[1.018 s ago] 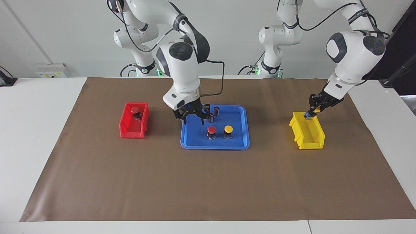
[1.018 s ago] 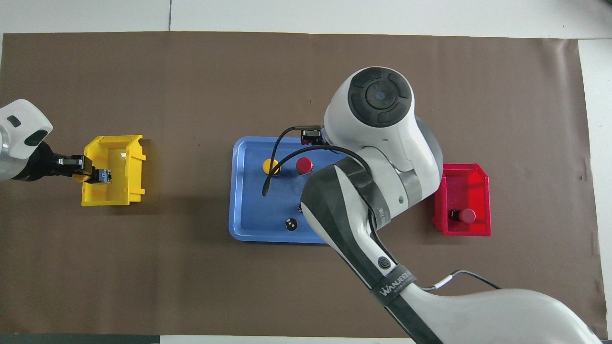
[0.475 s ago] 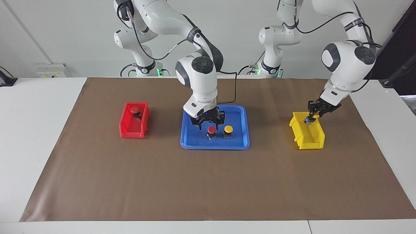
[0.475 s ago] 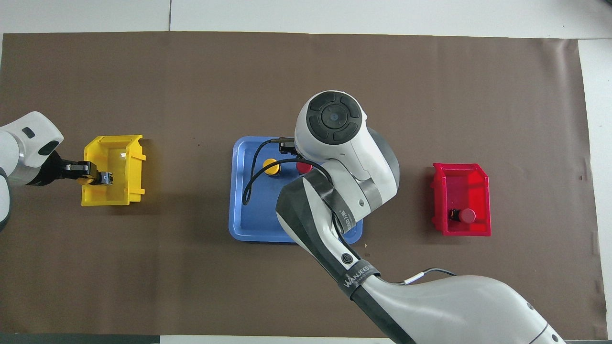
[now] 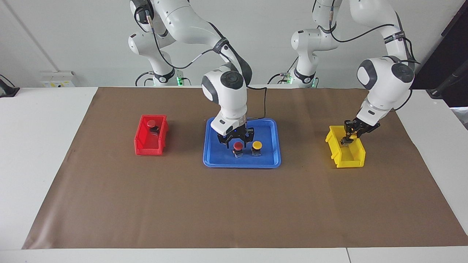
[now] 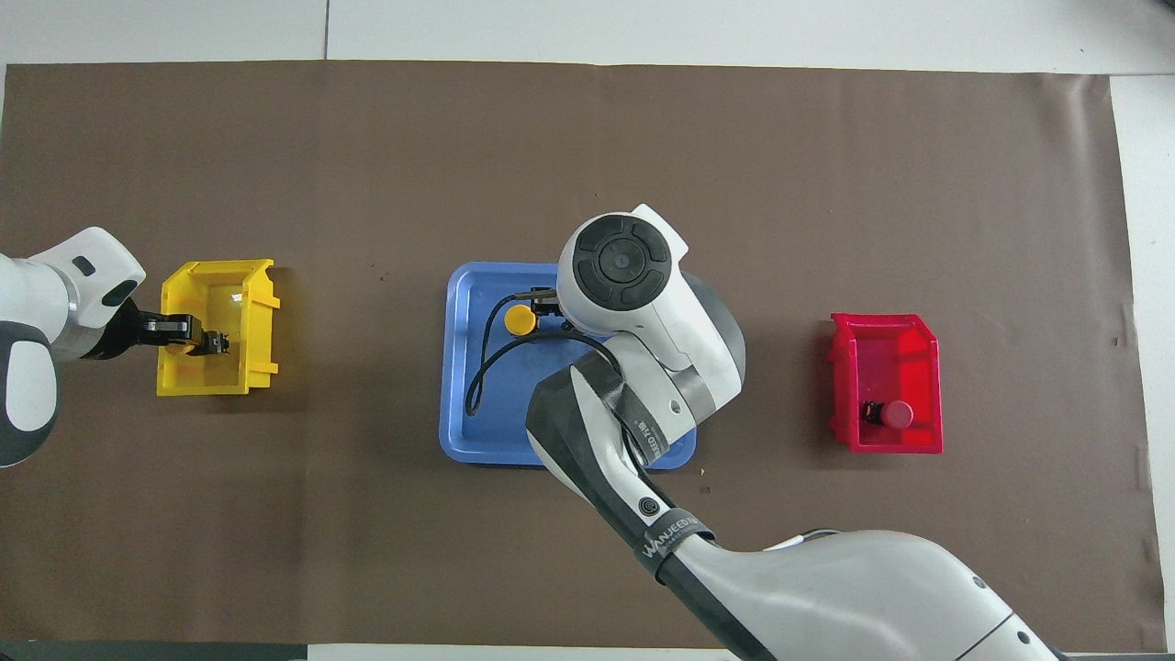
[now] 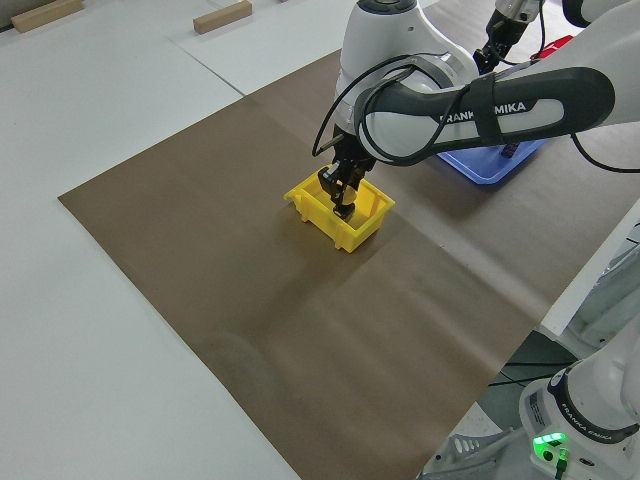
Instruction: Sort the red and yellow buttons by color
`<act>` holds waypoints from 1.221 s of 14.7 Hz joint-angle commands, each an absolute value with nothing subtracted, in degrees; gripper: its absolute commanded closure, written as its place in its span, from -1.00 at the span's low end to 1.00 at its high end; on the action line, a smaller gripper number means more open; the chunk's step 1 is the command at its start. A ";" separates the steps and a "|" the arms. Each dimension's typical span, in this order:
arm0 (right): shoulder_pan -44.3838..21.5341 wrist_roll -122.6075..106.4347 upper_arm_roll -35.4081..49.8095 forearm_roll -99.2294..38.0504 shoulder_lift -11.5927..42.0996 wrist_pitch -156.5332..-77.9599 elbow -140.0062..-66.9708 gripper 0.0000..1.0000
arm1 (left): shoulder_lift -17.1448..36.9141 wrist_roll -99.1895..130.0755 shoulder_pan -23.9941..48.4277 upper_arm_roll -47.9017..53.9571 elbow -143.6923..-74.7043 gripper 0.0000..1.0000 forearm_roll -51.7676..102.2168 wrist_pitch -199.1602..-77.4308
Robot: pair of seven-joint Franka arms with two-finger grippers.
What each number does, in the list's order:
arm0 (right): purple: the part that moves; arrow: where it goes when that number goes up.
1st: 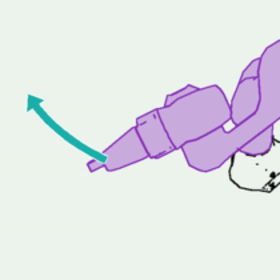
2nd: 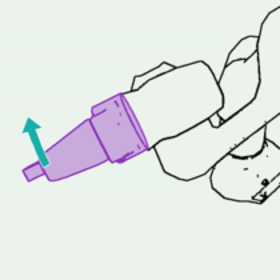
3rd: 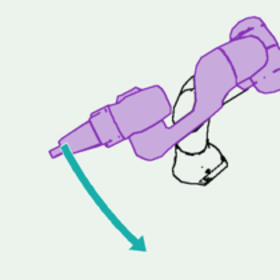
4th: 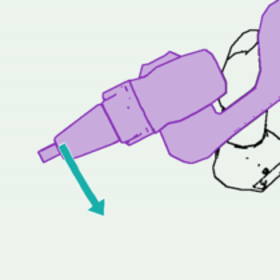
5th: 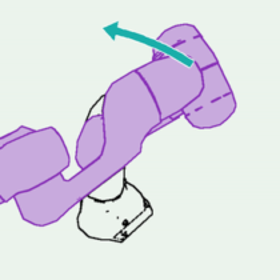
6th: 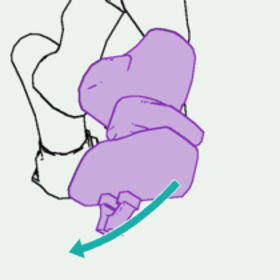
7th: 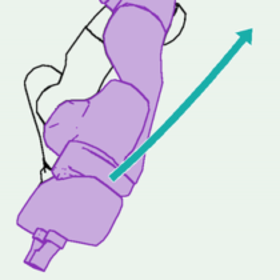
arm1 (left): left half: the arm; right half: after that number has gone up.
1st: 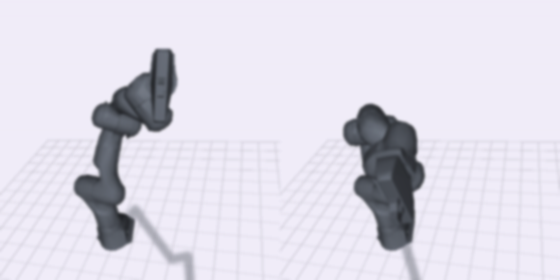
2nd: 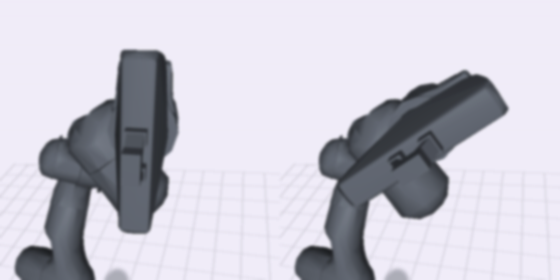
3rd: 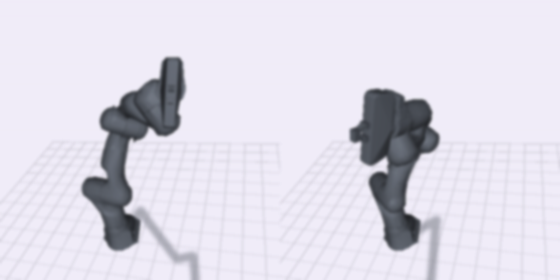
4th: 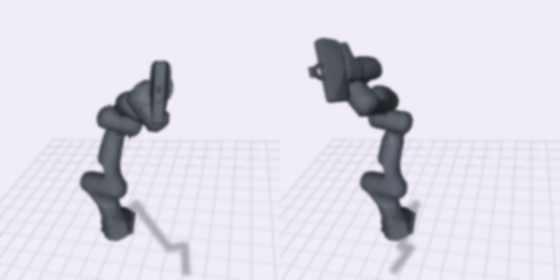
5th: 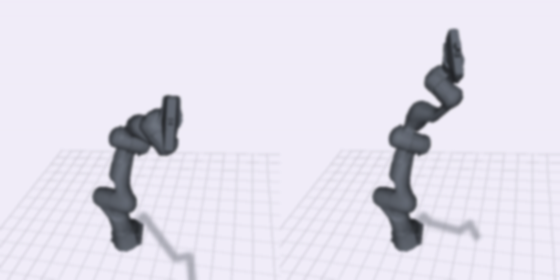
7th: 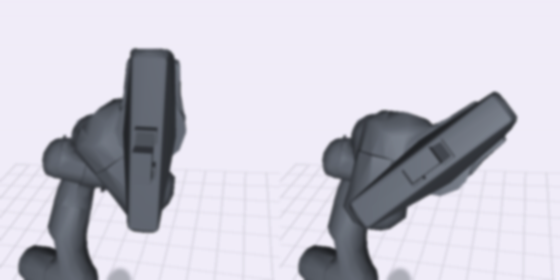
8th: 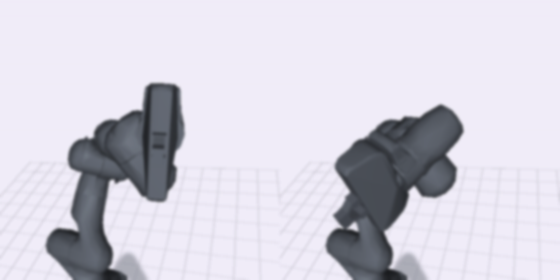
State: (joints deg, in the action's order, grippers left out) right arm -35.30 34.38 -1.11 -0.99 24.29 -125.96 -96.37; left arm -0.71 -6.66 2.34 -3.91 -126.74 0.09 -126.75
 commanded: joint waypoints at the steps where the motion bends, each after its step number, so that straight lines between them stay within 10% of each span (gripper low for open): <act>1: -35.59 34.63 -1.14 -0.09 23.29 -129.19 -99.75 -0.43 | -0.97 -6.59 2.37 -3.43 -129.02 0.97 -1.23 -129.81; 7: -36.47 34.37 -1.23 0.00 23.56 -130.08 -100.28 -0.34 | -1.49 -6.50 2.81 -3.34 -130.87 0.92 -1.23 -130.69; 12: -36.12 34.01 -1.23 0.00 23.64 -130.17 -100.11 0.54 | -1.49 -6.94 2.99 -3.34 -130.70 0.06 -1.23 -130.34; 18: -29.29 31.57 -1.49 0.00 18.57 -114.28 -91.40 0.60 | -0.97 -6.68 2.99 -3.34 -128.94 -0.24 -1.23 -129.64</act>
State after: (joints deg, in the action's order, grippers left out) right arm -33.63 34.09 -2.13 -0.54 22.83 -119.23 -92.39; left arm -0.38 -6.79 2.65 -3.24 -129.16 0.09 -128.94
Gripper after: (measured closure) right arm 0.590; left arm 0.502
